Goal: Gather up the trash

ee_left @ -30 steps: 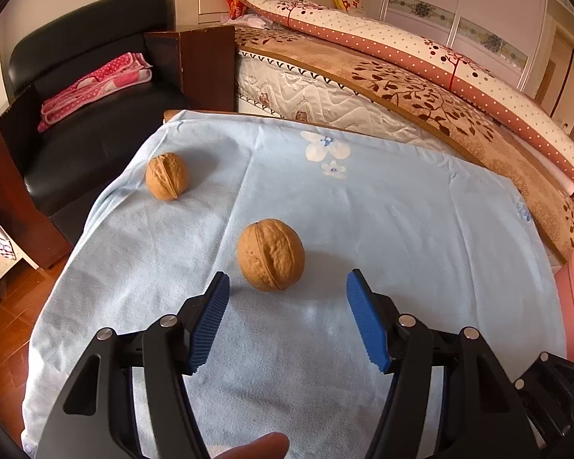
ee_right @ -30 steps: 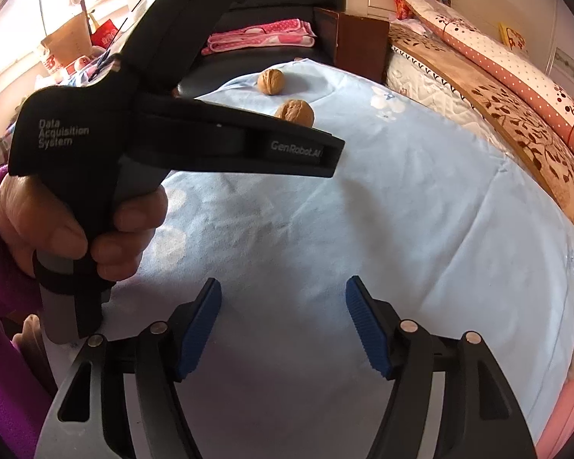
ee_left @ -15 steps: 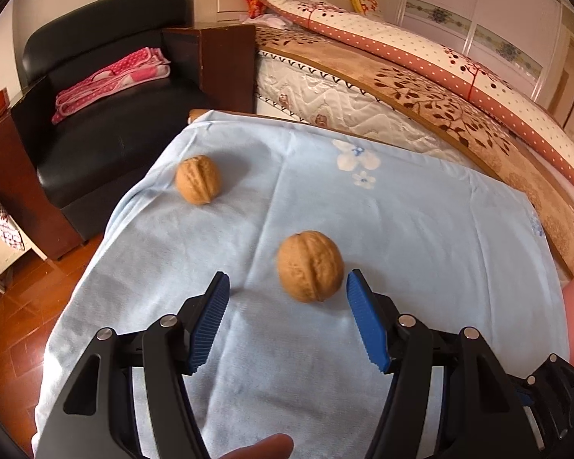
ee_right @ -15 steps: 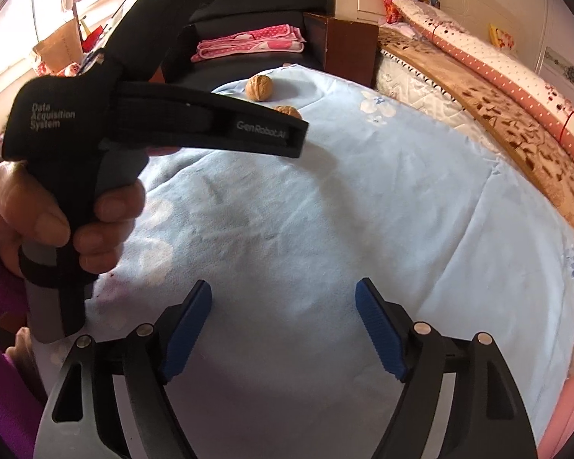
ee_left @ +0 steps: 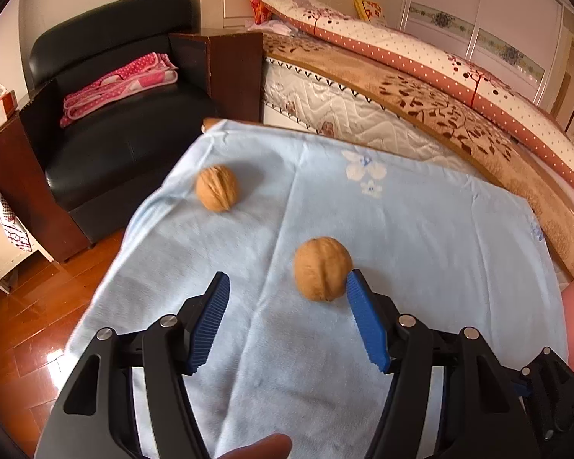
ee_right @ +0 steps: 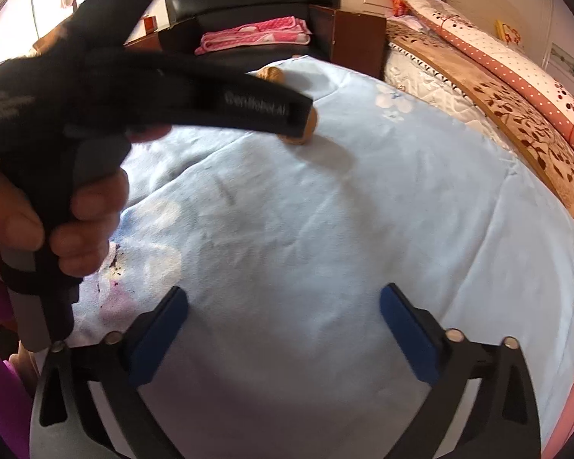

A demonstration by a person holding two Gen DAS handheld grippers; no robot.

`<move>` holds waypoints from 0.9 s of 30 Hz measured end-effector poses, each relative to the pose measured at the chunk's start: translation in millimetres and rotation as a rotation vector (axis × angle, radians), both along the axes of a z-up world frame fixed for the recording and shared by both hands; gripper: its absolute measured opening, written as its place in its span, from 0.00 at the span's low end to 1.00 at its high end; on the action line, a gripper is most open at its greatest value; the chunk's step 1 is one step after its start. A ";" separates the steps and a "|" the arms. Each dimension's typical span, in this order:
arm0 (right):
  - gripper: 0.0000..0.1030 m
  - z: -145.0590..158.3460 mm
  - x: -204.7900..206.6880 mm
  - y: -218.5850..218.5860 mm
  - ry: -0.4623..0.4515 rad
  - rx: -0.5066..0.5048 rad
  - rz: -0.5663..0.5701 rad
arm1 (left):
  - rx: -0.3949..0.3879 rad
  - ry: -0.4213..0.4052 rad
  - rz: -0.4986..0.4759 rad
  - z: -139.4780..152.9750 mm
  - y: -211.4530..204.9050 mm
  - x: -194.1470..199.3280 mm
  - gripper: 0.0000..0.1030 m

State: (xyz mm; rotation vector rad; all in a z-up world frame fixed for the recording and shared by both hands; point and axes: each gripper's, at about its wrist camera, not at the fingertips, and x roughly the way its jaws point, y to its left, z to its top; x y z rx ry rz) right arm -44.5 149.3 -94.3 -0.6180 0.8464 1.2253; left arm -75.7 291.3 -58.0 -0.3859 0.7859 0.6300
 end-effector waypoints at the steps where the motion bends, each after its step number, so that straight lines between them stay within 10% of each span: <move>1: 0.97 -0.1 0.2 0.8 0.000 0.000 -0.002 | 0.005 -0.004 0.004 1.9 0.1 -2.4 0.62; 27: 0.97 0.2 1.8 2.9 0.000 -0.001 -0.005 | -0.022 -0.026 0.196 8.2 32.7 -78.2 0.62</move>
